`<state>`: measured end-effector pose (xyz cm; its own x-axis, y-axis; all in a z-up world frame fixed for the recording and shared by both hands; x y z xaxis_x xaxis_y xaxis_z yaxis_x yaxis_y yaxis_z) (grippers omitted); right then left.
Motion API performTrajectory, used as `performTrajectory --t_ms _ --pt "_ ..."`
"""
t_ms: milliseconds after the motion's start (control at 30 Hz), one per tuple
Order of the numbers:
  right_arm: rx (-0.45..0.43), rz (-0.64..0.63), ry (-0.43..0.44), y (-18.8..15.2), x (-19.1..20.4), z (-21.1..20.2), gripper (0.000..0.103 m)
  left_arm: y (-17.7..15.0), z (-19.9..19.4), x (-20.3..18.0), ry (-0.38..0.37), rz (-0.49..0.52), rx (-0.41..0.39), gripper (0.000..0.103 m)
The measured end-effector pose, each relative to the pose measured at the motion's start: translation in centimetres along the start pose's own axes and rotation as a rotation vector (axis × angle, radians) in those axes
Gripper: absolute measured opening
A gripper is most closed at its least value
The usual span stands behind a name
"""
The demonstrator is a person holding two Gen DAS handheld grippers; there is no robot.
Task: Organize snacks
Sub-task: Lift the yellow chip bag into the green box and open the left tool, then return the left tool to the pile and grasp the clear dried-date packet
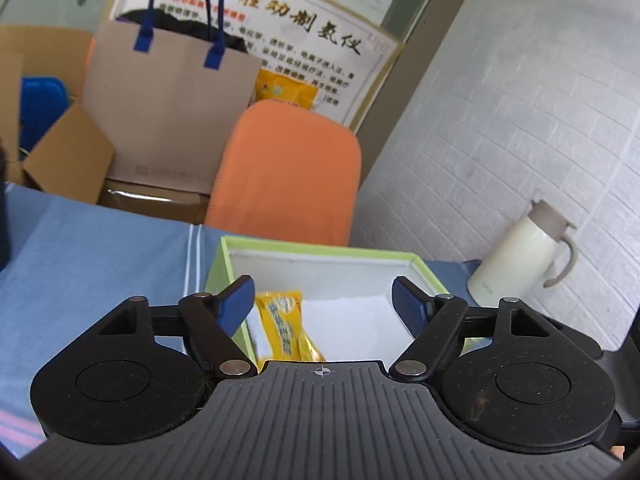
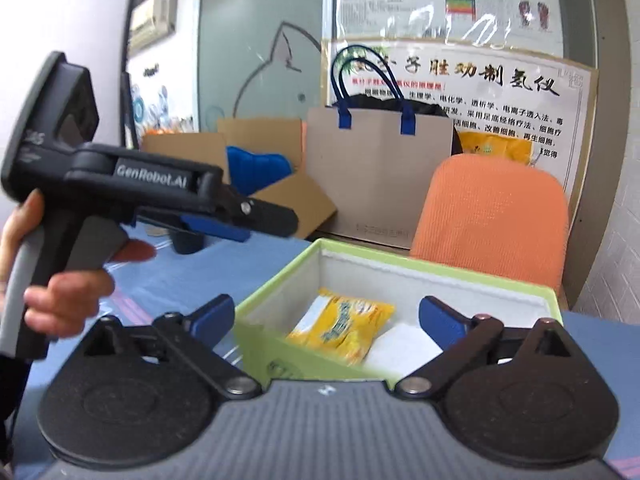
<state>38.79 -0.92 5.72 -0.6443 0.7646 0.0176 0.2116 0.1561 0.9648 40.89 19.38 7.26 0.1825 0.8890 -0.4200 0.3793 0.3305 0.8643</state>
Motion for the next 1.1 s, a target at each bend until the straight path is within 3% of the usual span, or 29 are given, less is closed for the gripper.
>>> performTrajectory --t_ms 200,433,600,867,1100 --pt "0.007 0.123 -0.025 -4.4 2.7 -9.1 0.102 -5.3 -6.2 -3.1 0.002 0.032 0.042 0.069" --pt "0.097 0.233 -0.047 -10.7 6.7 -16.4 0.102 -14.5 -11.7 -8.4 -0.075 0.099 0.139 0.07" --pt "0.147 0.293 -0.049 -14.1 7.8 -16.9 0.102 -19.3 -12.3 -10.0 -0.026 0.13 0.223 0.067" --pt "0.138 0.276 -0.061 -14.4 7.3 -15.8 0.102 -20.2 -10.3 -11.9 0.106 0.247 0.214 0.069" --pt "0.177 0.279 -0.028 -14.9 6.8 -14.1 0.102 -20.8 -9.0 -12.2 0.121 0.228 0.243 0.069"
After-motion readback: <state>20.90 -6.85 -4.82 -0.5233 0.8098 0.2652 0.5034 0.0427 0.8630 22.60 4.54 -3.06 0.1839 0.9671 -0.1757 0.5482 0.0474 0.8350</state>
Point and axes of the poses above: each gripper's, at about its wrist camera, not at the fingertips, and z roughly the way its jaws point, x to its left, y to its top, the point moved 6 cm from there along z, roughly the way its jaws point, and after that the axes turned 11 degrees about -x, right-handed, at the moved point
